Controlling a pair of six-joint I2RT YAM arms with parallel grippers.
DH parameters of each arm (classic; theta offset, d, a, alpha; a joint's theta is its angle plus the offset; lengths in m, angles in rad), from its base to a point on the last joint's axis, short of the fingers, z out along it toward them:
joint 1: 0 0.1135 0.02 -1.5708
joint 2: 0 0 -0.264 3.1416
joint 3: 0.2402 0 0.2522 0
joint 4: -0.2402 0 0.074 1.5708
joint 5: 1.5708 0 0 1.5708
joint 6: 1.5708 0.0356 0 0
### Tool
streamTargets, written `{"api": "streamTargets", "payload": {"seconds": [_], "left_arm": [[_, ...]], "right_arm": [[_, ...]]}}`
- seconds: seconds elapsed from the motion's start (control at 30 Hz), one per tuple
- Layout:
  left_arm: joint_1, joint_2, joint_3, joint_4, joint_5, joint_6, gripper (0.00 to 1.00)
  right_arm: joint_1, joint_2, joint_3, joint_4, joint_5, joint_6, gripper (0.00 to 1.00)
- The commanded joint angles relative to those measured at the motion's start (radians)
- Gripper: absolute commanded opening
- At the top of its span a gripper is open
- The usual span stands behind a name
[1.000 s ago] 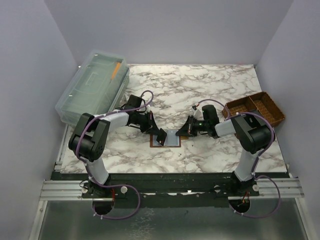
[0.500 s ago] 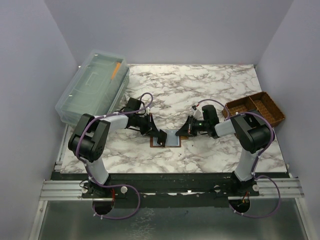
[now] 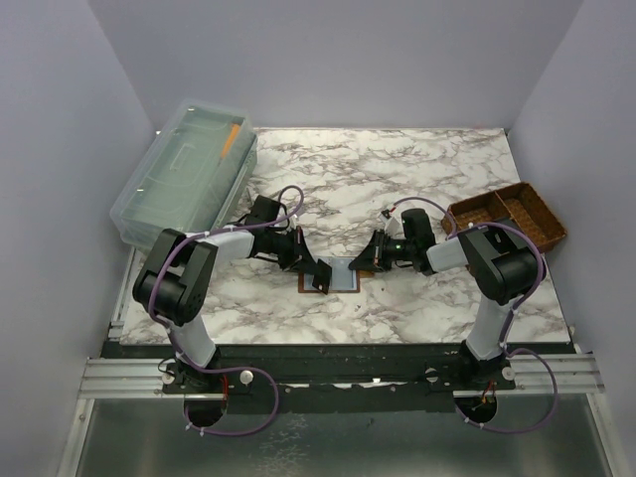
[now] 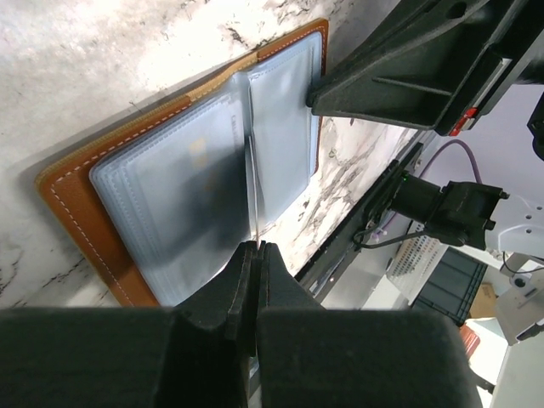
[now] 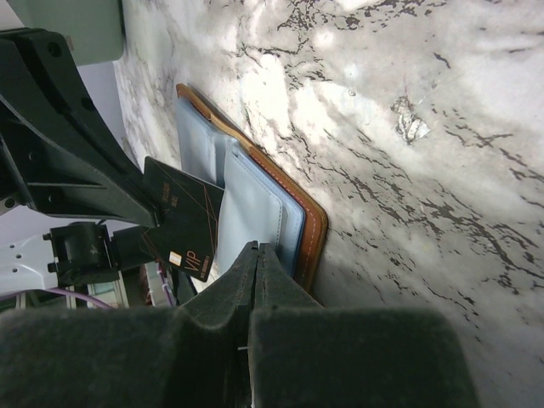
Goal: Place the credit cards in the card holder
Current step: Insert the credit card into the card holder.
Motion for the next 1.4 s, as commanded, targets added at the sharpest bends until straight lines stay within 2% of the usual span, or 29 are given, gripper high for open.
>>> {"api": "streamTargets", "payload": {"seconds": [0.0, 0.5, 0.9, 1.37], "left_arm": [[-0.014, -0.052, -0.022, 0.024, 0.041, 0.001, 0.0], [-0.021, -0.052, -0.031, 0.05, 0.05, -0.013, 0.0], [-0.027, -0.12, -0.085, 0.06, 0.011, -0.028, 0.0], [-0.028, -0.025, -0.045, 0.076, 0.003, -0.036, 0.0]], "right_arm": [[0.003, 0.032, -0.005, -0.033, 0.021, -0.039, 0.0], [0.004, 0.037, -0.007, -0.03, 0.015, -0.037, 0.0], [0.003, 0.035, -0.011, -0.026, 0.011, -0.037, 0.0], [0.004, 0.041, -0.012, -0.009, 0.002, -0.031, 0.0]]}}
